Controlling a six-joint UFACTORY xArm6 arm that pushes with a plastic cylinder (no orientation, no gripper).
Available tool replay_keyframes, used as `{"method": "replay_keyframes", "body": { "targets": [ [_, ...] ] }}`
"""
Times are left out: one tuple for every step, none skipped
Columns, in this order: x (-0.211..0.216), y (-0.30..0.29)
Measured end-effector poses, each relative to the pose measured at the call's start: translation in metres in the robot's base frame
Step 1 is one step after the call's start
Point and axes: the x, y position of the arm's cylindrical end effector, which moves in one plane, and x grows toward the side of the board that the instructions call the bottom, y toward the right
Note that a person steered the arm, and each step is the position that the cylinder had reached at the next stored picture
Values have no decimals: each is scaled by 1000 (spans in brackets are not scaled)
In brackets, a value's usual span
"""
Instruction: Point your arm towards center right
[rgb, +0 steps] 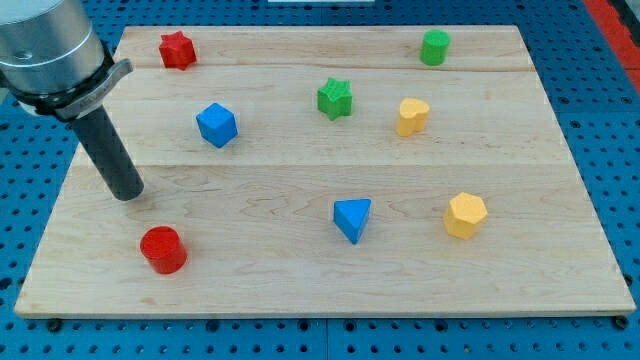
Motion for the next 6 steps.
{"method": "replay_keyframes", "body": {
  "targets": [
    [0, 41],
    [-7, 97],
    [-22, 136],
    [-28, 210],
    [-32, 264],
    [-32, 277]
  ]
}}
